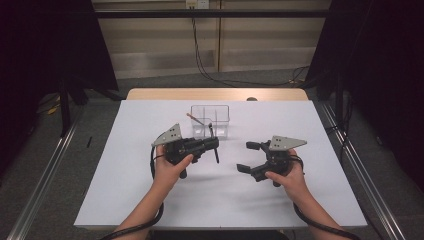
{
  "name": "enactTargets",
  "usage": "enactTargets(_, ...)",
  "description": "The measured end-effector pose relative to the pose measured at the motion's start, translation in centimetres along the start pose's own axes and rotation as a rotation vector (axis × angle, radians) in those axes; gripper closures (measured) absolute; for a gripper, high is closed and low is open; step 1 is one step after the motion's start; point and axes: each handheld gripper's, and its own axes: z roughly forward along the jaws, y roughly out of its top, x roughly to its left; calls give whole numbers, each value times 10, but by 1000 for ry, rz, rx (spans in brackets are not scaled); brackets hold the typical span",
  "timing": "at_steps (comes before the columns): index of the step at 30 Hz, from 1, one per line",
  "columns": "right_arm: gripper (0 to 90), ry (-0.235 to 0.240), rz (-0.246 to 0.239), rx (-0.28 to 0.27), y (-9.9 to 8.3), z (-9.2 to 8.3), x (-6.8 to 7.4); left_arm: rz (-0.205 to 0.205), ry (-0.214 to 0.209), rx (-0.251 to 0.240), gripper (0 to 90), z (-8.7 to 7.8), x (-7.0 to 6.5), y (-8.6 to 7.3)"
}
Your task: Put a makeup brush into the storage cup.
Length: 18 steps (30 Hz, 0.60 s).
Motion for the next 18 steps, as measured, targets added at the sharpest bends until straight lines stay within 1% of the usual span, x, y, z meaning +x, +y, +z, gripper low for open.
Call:
enactTargets(7,47,-18,-2,8,-3,-8,-2,1,0,-1,838,0,0,1)
enactTargets(18,20,-38,0,11,-8,-27,-7,2,2,1,838,-1,-1,2)
